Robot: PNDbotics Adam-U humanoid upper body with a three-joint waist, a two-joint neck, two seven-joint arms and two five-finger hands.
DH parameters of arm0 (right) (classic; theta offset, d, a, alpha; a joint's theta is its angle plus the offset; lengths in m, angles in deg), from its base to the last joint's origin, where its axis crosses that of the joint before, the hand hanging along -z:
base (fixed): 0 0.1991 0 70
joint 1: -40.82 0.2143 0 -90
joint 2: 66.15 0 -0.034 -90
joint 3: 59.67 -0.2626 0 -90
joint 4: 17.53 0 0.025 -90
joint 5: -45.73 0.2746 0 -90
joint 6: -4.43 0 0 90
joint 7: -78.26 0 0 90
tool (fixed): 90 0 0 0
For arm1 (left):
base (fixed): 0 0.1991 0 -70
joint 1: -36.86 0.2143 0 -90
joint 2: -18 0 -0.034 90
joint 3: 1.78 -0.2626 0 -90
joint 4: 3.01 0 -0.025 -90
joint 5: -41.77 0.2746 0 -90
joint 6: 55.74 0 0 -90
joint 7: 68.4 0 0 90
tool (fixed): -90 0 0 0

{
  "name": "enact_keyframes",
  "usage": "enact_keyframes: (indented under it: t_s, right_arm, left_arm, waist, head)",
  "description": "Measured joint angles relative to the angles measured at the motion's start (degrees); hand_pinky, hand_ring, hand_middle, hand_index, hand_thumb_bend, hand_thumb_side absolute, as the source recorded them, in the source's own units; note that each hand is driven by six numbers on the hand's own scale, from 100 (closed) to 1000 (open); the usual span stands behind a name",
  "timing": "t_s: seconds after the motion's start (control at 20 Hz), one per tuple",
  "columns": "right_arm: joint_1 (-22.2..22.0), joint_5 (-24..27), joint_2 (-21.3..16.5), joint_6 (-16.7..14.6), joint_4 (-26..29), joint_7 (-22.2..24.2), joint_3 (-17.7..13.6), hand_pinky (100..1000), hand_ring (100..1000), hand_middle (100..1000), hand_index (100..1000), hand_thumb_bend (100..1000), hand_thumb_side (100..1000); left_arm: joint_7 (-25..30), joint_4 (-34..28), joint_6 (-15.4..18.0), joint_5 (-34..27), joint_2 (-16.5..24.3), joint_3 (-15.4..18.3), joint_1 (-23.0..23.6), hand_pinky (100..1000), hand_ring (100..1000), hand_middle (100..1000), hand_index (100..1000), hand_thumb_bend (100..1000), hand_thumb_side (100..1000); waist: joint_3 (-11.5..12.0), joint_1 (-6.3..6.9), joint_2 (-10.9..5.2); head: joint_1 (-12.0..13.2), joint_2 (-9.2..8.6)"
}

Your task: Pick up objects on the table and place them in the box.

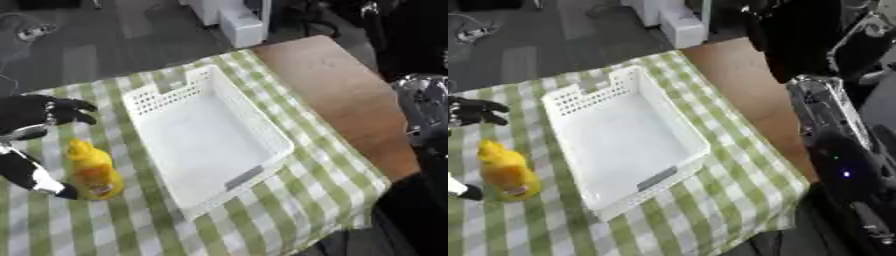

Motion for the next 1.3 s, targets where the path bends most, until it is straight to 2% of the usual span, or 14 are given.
enact_keyframes:
  t_s: [0.1, 0.2, 1.3]
  right_arm:
    - [0.11, 0.00, 0.00, 0.01, 0.00, 0.01, 0.05, 143, 499, 553, 735, 338, 743]
    - [0.28, 0.02, 0.00, 0.02, 0.00, 0.00, 0.05, 144, 499, 553, 735, 339, 743]
    - [0.67, 0.10, 0.01, 0.17, 0.00, -0.11, 0.06, 147, 499, 553, 734, 341, 743]
  left_arm:
    - [-0.03, 0.03, 0.03, 0.00, 0.19, -0.31, -0.21, 865, 871, 934, 915, 825, 753]
    - [-0.06, 0.21, 0.06, 0.07, 0.32, -0.70, -0.65, 813, 872, 933, 914, 843, 756]
    - [-0.07, 4.05, 0.07, 5.06, 1.28, -2.28, -2.65, 836, 876, 921, 918, 910, 814]
  waist:
    - [-0.07, 0.01, 0.00]
    - [-0.17, 0.01, 0.00]
    - [-0.75, 0.20, -0.02]
  head:
    - [0.00, 0.00]
    - [0.00, 0.00]
    - [0.02, 0.00]
